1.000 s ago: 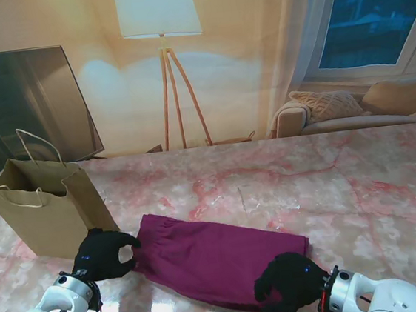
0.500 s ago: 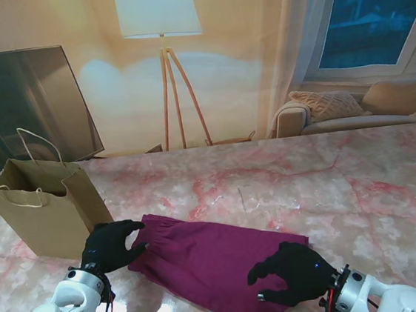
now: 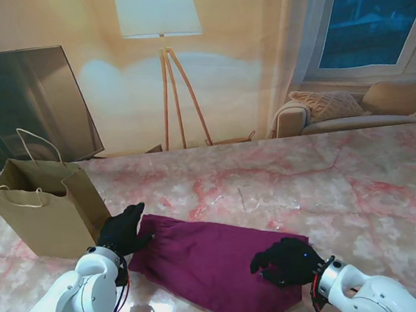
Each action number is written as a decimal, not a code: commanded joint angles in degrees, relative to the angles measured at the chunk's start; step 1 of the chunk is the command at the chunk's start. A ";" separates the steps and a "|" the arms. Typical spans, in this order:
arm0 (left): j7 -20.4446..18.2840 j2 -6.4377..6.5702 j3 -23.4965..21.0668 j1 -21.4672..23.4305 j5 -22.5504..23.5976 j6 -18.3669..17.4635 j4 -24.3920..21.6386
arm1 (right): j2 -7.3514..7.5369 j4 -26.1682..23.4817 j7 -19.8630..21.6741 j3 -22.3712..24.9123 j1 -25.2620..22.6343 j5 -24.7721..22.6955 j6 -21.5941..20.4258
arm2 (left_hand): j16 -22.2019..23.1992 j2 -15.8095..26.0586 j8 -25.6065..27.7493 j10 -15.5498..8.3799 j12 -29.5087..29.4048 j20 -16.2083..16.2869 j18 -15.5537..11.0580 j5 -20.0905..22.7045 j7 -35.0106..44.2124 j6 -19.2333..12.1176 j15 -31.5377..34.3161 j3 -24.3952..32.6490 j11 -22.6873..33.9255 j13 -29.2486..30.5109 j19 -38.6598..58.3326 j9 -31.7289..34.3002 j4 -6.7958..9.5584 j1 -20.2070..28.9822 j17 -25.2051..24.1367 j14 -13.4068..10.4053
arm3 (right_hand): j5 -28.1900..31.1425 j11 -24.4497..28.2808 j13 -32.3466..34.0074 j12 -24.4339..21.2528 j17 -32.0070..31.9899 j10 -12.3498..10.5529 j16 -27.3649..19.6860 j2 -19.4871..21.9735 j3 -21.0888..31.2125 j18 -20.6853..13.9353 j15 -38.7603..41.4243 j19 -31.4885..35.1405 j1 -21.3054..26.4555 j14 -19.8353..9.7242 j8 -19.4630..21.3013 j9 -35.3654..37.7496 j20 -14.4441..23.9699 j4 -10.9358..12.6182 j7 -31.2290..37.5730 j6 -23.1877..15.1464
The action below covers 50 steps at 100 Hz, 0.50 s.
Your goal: Fold the socks and the shorts into the kraft paper bag
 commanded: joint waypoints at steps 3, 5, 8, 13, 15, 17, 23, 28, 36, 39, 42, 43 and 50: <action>-1.46 -0.02 0.62 -1.31 -0.39 0.28 1.17 | 0.06 1.41 0.31 -0.79 0.59 -0.33 0.72 | 0.59 -1.02 0.63 0.85 -0.94 0.92 1.50 -1.98 -1.23 0.52 0.53 0.39 -0.75 -1.11 0.83 -2.72 2.30 1.09 -0.58 0.76 | 0.16 0.09 -2.07 0.23 -0.83 -0.26 -1.24 -0.75 1.71 -0.80 -1.21 -0.39 0.48 -1.09 -0.62 -0.97 -1.64 -0.17 1.65 -1.13; -1.70 0.01 0.88 -1.61 -0.50 0.44 1.49 | 0.08 1.73 0.34 -1.02 0.85 -0.35 0.91 | 0.72 -1.14 0.74 0.77 -0.94 1.17 1.79 -1.88 -1.22 0.39 0.63 0.48 -0.69 -0.76 1.00 -2.60 2.32 1.26 -0.59 0.82 | 0.29 0.13 -2.17 0.26 -0.90 -0.29 -1.25 -0.89 1.71 -0.82 -1.23 -0.40 0.54 -1.13 -0.63 -1.05 -1.62 -0.22 1.81 -1.22; -1.85 0.03 1.26 -2.07 -0.66 0.51 2.04 | 0.12 2.17 0.43 -1.33 1.21 -0.39 1.17 | 0.91 -1.32 0.86 0.61 -0.90 1.51 2.00 -1.68 -1.19 0.24 0.78 0.63 -0.56 -0.15 1.26 -2.33 2.35 1.42 -0.41 0.71 | 0.53 0.23 -2.10 0.31 -0.89 -0.40 -1.23 -1.10 1.71 -0.78 -1.17 -0.36 0.55 -1.20 -0.61 -1.03 -1.58 -0.31 2.08 -1.29; -2.18 0.08 1.88 -2.82 -0.79 0.61 2.88 | 0.21 2.79 0.90 -1.76 1.77 -0.40 1.56 | 1.81 -1.61 1.14 0.64 -0.84 2.75 2.46 -1.51 -1.27 0.36 1.32 1.35 -0.39 1.40 2.06 -1.90 2.37 1.65 -0.27 0.64 | 1.06 0.95 -1.76 0.62 -0.71 -0.36 -1.12 -1.94 1.83 -0.83 -0.83 -0.05 0.74 -1.25 -0.90 -0.77 -1.31 -1.10 3.47 -1.42; -2.39 0.11 2.11 -3.04 -0.84 0.74 3.10 | 0.25 3.03 1.09 -1.91 2.00 -0.41 1.68 | 2.31 -1.76 1.27 0.72 -0.81 3.40 2.73 -1.55 -1.38 0.43 1.55 1.66 -0.27 2.02 2.37 -1.61 2.33 1.67 -0.29 0.69 | 1.28 1.54 -1.34 0.85 -0.49 -0.33 -1.01 -2.30 1.89 -0.89 -0.48 0.24 0.77 -1.34 -1.57 -0.37 -1.12 -1.74 4.47 -1.51; -2.55 0.13 2.35 -3.25 -0.86 0.93 3.31 | 0.29 3.25 1.32 -2.05 2.21 -0.42 1.84 | 2.58 -1.86 1.33 0.72 -0.75 3.68 2.90 -1.56 -1.41 0.45 1.80 1.72 -0.11 2.61 2.53 -1.19 2.29 1.60 -0.19 0.67 | 1.48 1.76 -1.09 0.92 -0.33 -0.32 -0.96 -2.40 1.84 -0.92 -0.34 0.34 0.66 -1.24 -1.78 -0.08 -1.06 -1.88 4.82 -1.37; -2.64 0.17 2.97 -3.85 -0.78 1.02 4.10 | 0.37 3.83 2.02 -2.40 2.74 -0.28 2.47 | 4.66 -2.41 1.59 0.10 -0.41 5.81 3.73 -1.30 -1.44 0.42 3.38 2.08 0.55 4.82 3.76 1.28 2.17 1.09 0.26 0.47 | 1.71 1.82 -1.01 0.92 -0.27 -0.28 -0.98 -2.21 1.56 -0.99 -0.33 0.36 0.51 -1.35 -2.09 0.12 -1.05 -1.95 5.02 -1.10; -2.72 0.22 3.50 -4.41 -0.60 0.96 4.81 | 0.40 4.31 2.40 -2.69 3.15 -0.05 2.99 | 5.63 -2.72 1.63 -0.64 -0.10 6.61 4.03 -1.16 -1.45 0.35 4.17 2.25 1.09 5.84 4.35 2.96 2.05 0.69 0.71 0.32 | 1.97 1.79 -1.05 0.87 -0.38 -0.17 -1.03 -2.00 1.50 -1.00 -0.39 0.31 0.55 -1.39 -2.28 0.28 -1.07 -1.93 5.13 -0.80; -3.25 0.27 4.19 -5.23 -1.09 1.03 5.85 | 0.52 4.72 3.29 -2.99 3.67 -0.12 3.87 | 7.31 -3.41 1.43 -2.64 1.23 7.41 3.91 -1.52 -1.62 0.50 4.78 2.65 2.83 5.47 4.41 7.90 1.80 0.11 0.30 -0.05 | 1.80 1.43 -1.41 0.69 -0.77 -0.08 -1.21 -1.08 0.96 -1.26 -0.67 0.19 0.07 -1.64 -2.75 0.11 -1.11 -1.79 4.82 -0.64; -3.10 0.19 4.43 -5.48 -1.69 0.96 6.34 | 0.57 4.90 3.44 -3.07 3.87 -0.37 4.10 | 8.93 -4.23 1.25 -3.69 3.27 7.83 3.82 -1.28 -1.60 0.41 5.39 3.25 4.48 4.86 4.11 10.80 1.72 -0.39 0.00 0.06 | 1.63 1.32 -1.49 0.64 -0.96 -0.16 -1.25 -0.71 0.67 -1.37 -0.72 0.12 -0.31 -1.82 -2.81 -0.04 -1.13 -1.64 4.70 -0.61; -2.95 0.12 4.75 -5.74 -2.19 1.03 6.72 | 0.60 5.09 3.50 -3.16 4.07 -0.60 4.35 | 10.09 -4.93 1.07 -4.17 5.04 7.96 3.73 -1.01 -1.63 0.61 6.09 3.65 6.32 4.52 3.82 13.43 1.61 -0.81 -0.38 0.11 | 1.57 1.31 -1.50 0.64 -1.00 -0.11 -1.26 -0.55 0.49 -1.41 -0.72 0.11 -0.53 -1.75 -2.82 -0.03 -1.12 -1.41 4.63 -0.74; -2.96 0.12 4.86 -5.81 -2.29 1.09 6.80 | 0.61 5.14 3.53 -3.18 4.12 -0.66 4.44 | 10.66 -5.14 0.93 -4.25 5.98 8.01 3.72 -0.91 -1.66 0.74 6.41 3.88 7.05 4.41 3.70 14.17 1.54 -1.03 -0.48 0.13 | 1.55 1.32 -1.51 0.64 -1.01 -0.18 -1.26 -0.51 0.44 -1.40 -0.72 0.12 -0.58 -1.76 -2.81 -0.03 -1.12 -1.33 4.62 -0.68; -3.68 0.25 5.70 -6.32 -2.08 1.88 7.06 | 0.69 5.50 4.00 -3.28 4.53 -0.87 4.90 | 15.09 -6.51 -0.09 -6.43 15.41 8.18 4.20 -0.28 -1.65 1.90 9.04 4.72 14.54 4.84 3.24 17.80 1.00 -2.24 -0.66 0.34 | 1.39 1.31 -1.65 0.66 -1.14 -0.16 -1.28 0.05 -0.26 -1.51 -0.72 0.15 -1.26 -1.80 -2.80 -0.26 -1.07 -0.86 4.35 -0.77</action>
